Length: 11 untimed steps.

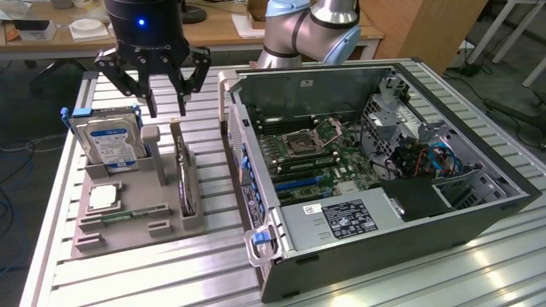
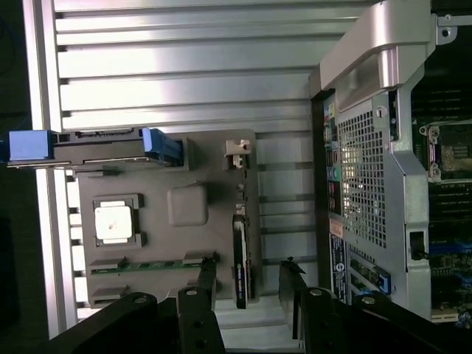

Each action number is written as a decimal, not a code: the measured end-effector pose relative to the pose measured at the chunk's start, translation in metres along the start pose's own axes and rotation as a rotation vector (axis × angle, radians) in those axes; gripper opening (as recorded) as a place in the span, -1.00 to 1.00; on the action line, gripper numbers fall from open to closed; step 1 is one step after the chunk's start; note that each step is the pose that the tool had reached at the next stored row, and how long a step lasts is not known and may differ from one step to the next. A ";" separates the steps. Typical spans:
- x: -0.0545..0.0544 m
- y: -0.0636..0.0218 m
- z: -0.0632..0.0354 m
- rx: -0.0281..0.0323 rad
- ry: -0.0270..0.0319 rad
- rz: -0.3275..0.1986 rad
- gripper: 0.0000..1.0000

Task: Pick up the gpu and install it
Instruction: 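Pick up the gpu and move the gpu toward the slot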

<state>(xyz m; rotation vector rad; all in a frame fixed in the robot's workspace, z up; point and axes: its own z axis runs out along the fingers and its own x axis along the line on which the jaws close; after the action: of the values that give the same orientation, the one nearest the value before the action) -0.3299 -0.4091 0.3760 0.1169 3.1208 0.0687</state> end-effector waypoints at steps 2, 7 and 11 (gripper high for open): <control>0.000 -0.0016 0.0010 -0.0001 0.0002 0.000 -0.05; 0.000 -0.0066 0.0035 0.0000 0.0015 0.000 -0.05; 0.000 -0.0101 0.0057 0.0000 0.0027 0.000 -0.05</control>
<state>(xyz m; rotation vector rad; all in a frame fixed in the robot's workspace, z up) -0.3300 -0.4190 0.3699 0.1173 3.1235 0.0689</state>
